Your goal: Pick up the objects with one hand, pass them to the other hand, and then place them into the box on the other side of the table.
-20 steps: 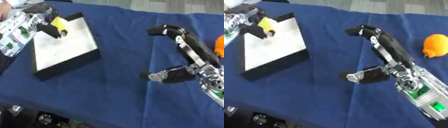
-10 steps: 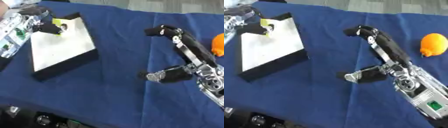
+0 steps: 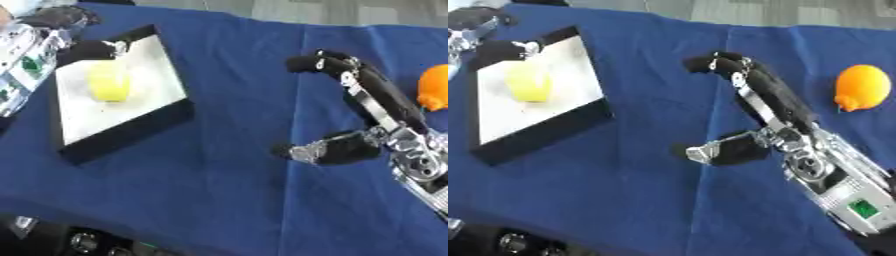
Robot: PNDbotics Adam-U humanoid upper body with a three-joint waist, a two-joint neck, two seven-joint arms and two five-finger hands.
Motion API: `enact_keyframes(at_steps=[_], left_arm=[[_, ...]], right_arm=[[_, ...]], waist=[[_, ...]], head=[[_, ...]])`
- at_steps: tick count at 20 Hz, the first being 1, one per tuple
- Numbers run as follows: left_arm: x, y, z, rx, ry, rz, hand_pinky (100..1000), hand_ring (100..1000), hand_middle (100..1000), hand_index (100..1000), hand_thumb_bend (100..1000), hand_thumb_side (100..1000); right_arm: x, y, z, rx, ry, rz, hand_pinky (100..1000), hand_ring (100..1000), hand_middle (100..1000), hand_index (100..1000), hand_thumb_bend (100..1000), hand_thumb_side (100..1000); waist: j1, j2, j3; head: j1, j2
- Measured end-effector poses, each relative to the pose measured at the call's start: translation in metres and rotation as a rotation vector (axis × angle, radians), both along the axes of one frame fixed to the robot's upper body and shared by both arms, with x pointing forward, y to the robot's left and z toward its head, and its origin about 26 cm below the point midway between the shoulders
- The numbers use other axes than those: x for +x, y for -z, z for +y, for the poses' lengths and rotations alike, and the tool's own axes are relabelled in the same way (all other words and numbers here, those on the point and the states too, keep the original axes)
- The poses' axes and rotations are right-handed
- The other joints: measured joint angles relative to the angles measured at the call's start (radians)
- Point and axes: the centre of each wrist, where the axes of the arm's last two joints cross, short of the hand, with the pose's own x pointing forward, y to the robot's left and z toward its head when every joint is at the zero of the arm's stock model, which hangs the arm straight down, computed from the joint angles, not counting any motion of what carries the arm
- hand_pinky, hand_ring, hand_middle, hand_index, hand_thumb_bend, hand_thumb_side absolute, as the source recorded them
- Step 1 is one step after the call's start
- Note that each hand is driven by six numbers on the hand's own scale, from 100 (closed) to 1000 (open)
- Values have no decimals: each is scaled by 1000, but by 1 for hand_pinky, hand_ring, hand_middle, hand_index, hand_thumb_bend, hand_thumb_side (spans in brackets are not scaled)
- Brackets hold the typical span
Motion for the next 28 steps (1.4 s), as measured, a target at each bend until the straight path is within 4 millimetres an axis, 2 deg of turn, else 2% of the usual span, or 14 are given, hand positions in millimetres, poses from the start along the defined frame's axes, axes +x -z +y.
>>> enact_keyframes(at_steps=[2, 4, 5, 7, 11, 12, 19, 23, 28], left_arm=[[0, 0, 0, 3, 9, 2, 845, 793, 858, 928, 401, 600], [0, 0, 0, 6, 17, 6, 841, 786, 848, 922, 372, 562], [0, 0, -1, 6, 20, 5, 834, 773, 831, 910, 277, 512], [-2, -3, -2, -4, 22, -9, 824, 754, 795, 903, 105, 476], [-10, -14, -8, -93, 28, -78, 798, 719, 748, 847, 100, 478], [-14, -18, -11, -129, 41, -98, 791, 716, 748, 839, 100, 463], [-52, -46, -18, -363, 180, -170, 776, 703, 733, 814, 100, 523], [-68, -54, -10, -495, 198, -207, 750, 663, 693, 785, 100, 609], [-83, -51, -4, -642, 187, -216, 739, 655, 686, 779, 100, 650]], right_arm=[[0, 0, 0, 0, 0, 0, 813, 788, 725, 837, 699, 270], [0, 0, 0, 0, 0, 0, 813, 787, 725, 836, 698, 271], [0, 0, 0, 0, 0, 0, 813, 787, 725, 836, 696, 270], [0, 0, 0, 2, 2, 0, 813, 788, 725, 836, 696, 269], [1, 0, -5, 5, 16, -7, 817, 790, 730, 836, 692, 269], [2, -1, -8, 5, 21, -15, 820, 792, 733, 836, 692, 270], [7, -9, -34, -43, 76, -22, 826, 797, 737, 831, 680, 277], [9, -15, -62, -78, 104, 20, 838, 797, 737, 828, 670, 281], [9, -26, -98, -150, 113, 60, 844, 800, 738, 808, 656, 292]], waist=[[0, 0, 0], [0, 0, 0], [0, 0, 0], [0, 0, 0], [0, 0, 0], [0, 0, -1], [-2, 0, -10], [-6, -1, -18], [-6, -1, -24]], head=[[0, 0], [0, 0], [0, 0], [-1, 0], [-25, 0], [-36, 0], [-100, 0], [-127, 0], [-151, 0]])
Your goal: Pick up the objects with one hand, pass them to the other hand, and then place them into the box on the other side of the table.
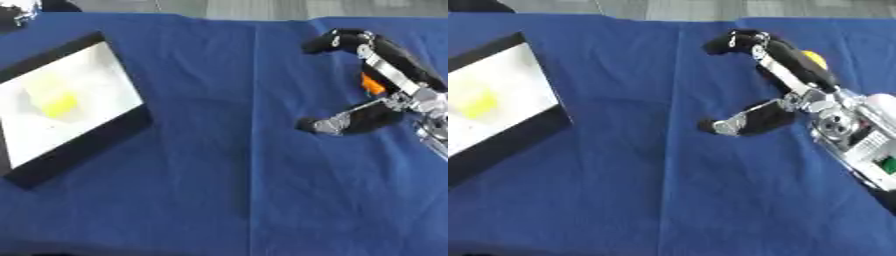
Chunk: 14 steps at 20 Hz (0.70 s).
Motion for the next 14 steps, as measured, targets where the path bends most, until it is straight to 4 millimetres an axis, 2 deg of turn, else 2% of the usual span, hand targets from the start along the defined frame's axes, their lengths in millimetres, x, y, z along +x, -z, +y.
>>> enact_keyframes(at_steps=[8, 14], left_arm=[[-20, 0, -7, -205, 47, -93, 736, 682, 716, 811, 100, 665], [-26, 3, -15, -292, 111, -151, 741, 704, 736, 819, 100, 666]], right_arm=[[-7, -18, -46, -29, 101, 79, 852, 812, 757, 826, 653, 298], [-13, -25, -67, -48, 220, 97, 856, 824, 779, 839, 650, 299]], waist=[[-1, 1, -2], [-3, 1, -2]], head=[[-24, 0], [-41, -2]])
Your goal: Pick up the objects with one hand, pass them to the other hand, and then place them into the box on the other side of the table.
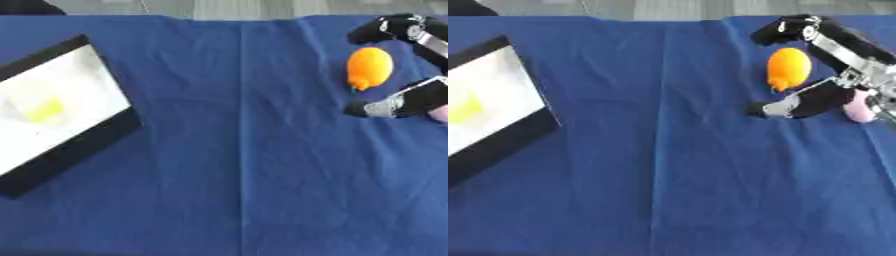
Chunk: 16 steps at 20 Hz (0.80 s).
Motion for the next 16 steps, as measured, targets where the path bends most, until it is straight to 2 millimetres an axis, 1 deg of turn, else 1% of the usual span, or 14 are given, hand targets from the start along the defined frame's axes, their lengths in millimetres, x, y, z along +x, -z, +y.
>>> enact_keyframes(at_steps=[6, 7, 8, 12, 16], left_arm=[[0, 8, -7, -57, 75, -24, 738, 700, 729, 812, 100, 688], [1, 10, -8, -66, 87, -23, 738, 700, 726, 811, 100, 629], [1, 12, -9, -73, 97, -27, 738, 700, 727, 810, 100, 693], [1, 18, -11, -92, 127, -27, 737, 698, 722, 806, 100, 689], [1, 22, -10, -91, 129, -28, 736, 696, 720, 806, 100, 691]], right_arm=[[-4, -8, -12, 0, 114, 0, 860, 834, 794, 840, 647, 302], [-5, -9, -14, -1, 133, 1, 861, 834, 796, 841, 454, 263], [-5, -9, -16, -1, 153, 2, 863, 835, 798, 842, 645, 304], [-9, -10, -25, -23, 250, 16, 867, 837, 803, 839, 633, 304], [-14, -5, -35, -52, 358, 37, 868, 836, 802, 835, 631, 306]], waist=[[-4, 9, 8], [-5, 11, 9], [-6, 13, 11], [-12, 17, 13], [-13, 19, 7]], head=[[-30, -17], [-35, -17], [-40, -19], [-54, -26], [-65, -29]])
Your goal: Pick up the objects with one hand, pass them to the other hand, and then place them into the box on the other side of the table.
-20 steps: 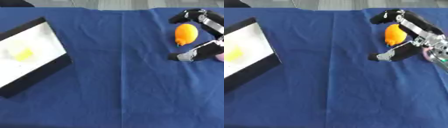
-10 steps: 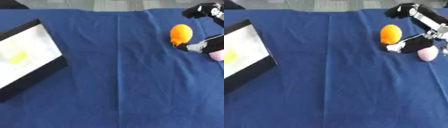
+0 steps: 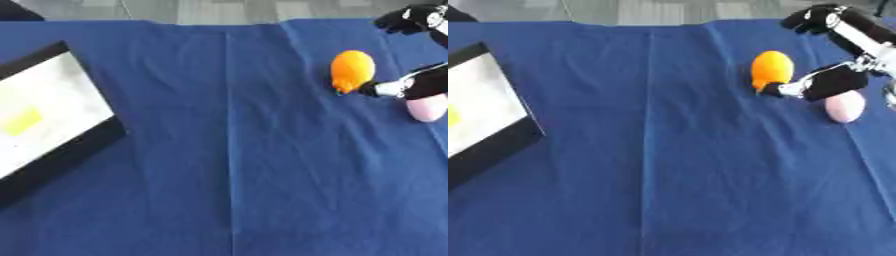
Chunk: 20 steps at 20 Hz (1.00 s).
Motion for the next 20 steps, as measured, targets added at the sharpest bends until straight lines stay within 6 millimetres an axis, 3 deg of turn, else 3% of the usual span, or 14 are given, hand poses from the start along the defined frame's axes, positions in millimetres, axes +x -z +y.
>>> enact_keyframes(at_steps=[20], left_arm=[[0, 6, 0, -25, 16, -37, 735, 695, 719, 801, 100, 665]], right_arm=[[-17, 24, -25, 0, 290, 89, 843, 796, 770, 817, 577, 267]], waist=[[0, 10, -13]], head=[[-20, -23]])
